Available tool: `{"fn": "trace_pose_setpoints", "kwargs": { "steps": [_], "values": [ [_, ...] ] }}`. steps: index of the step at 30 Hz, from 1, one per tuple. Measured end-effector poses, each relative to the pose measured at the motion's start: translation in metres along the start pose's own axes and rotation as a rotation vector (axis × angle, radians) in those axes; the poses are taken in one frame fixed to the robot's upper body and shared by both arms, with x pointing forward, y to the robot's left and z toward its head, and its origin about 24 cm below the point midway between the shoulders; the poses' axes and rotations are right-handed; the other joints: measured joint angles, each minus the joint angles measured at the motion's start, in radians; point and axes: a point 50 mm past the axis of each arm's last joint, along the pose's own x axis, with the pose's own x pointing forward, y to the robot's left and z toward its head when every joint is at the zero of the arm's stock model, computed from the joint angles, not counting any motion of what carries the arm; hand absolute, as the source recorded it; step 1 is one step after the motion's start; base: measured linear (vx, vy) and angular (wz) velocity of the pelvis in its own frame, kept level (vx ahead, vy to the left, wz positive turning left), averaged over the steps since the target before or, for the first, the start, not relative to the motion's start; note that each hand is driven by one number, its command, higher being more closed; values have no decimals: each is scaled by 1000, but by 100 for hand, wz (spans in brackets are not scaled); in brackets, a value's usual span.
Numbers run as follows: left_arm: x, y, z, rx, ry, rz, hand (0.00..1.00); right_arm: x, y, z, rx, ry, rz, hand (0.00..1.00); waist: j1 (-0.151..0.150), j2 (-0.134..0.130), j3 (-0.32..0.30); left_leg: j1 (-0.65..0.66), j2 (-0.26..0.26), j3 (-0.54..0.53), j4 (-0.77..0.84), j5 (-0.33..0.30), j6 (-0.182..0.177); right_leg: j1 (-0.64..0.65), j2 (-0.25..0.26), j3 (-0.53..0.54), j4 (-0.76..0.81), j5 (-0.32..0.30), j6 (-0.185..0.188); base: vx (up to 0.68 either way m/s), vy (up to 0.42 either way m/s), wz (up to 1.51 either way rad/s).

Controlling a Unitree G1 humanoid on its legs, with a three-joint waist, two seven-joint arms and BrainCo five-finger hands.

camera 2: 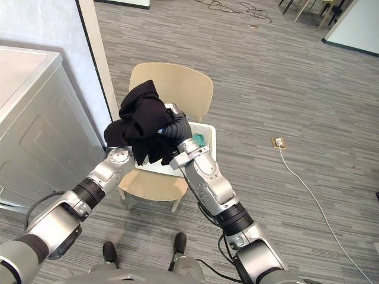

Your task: Pick up the laundry basket with both hands and put the clothes into the washing machine.

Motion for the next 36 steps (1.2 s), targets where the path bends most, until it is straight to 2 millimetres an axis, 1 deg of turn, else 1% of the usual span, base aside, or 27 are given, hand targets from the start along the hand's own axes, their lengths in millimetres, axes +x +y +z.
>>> {"fn": "trace_pose_setpoints", "kwargs": {
  "steps": [2,3,6,10,11,16,19,21,27,30,31,32,34,35,36],
  "values": [
    [1,-3,0,1,-2,23,0,-1,2,-3,30,5,-9,100,0,8,-5,0,0,0,0,0,0,0,0,0,0,0,0,0,0,0],
    [1,-3,-1,-2,-1,28,100,-1,2,-3,35,6,-10,100,-1,10,-6,1,0,0,0,-1,-1,0,0,1,0,0,0,0,0,0],
    [-1,-3,-3,-28,6,33,100,0,5,-4,65,-4,-32,100,-3,12,-7,3,2,3,0,-2,-3,-1,2,4,0,0,0,1,0,-3],
    [-5,-9,-13,-74,14,39,100,2,12,-7,112,-12,-37,100,0,12,-7,15,2,18,0,-12,-12,0,3,21,-3,0,0,2,1,-11],
    [-7,-9,-15,-96,11,51,100,3,14,-8,124,-17,-37,0,0,12,-7,19,2,24,0,-14,-13,-1,3,27,-3,0,0,11,6,-14],
    [-9,-11,-18,-151,0,120,100,-4,16,-15,144,-8,-50,0,-2,13,-8,23,2,30,0,-18,-14,-1,4,32,-3,-1,1,4,1,-3],
    [-17,-4,-23,-182,-8,198,100,-12,15,-22,157,12,-82,0,-7,20,-14,23,2,30,0,-20,-13,-1,4,32,-1,-1,2,0,0,0],
    [-20,0,-26,-160,-7,243,100,-16,13,-25,163,25,-113,0,-8,25,-19,23,2,30,0,-20,-12,-1,4,32,-1,-1,2,0,0,0],
    [-22,14,-23,-159,-28,334,100,-27,7,-31,172,46,-159,0,-6,26,-21,25,1,30,1,-20,-12,1,4,32,-2,-2,3,0,0,0],
    [-27,21,-19,-177,-61,371,100,-44,-6,-36,133,70,-232,0,-5,27,-21,26,1,29,0,-21,-11,2,3,32,-2,-3,4,0,0,0],
    [-29,24,-17,-187,-77,384,100,-52,-15,-36,113,73,-279,0,-4,27,-21,26,1,29,0,-21,-10,3,3,32,-1,-4,5,0,0,0],
    [-30,27,-16,-195,-85,394,100,-55,-20,-35,95,73,-304,0,-5,27,-21,26,1,29,0,-21,-10,3,3,32,-1,-4,5,0,0,0],
    [-35,36,-16,-197,-98,434,100,-73,-41,-28,67,54,-413,0,-7,27,-22,32,1,29,0,-22,-10,8,3,32,-1,-5,7,0,0,0],
    [-36,38,-16,-200,-101,442,100,-78,-44,-25,61,45,-432,0,-8,28,-23,32,1,29,0,-24,-13,8,3,32,-1,-7,9,0,0,0],
    [-41,43,-14,-200,-119,465,100,-86,-50,-15,34,19,-457,0,-12,32,-25,32,0,30,0,-23,-11,8,3,31,-1,-9,12,0,0,0]
  ]
}}
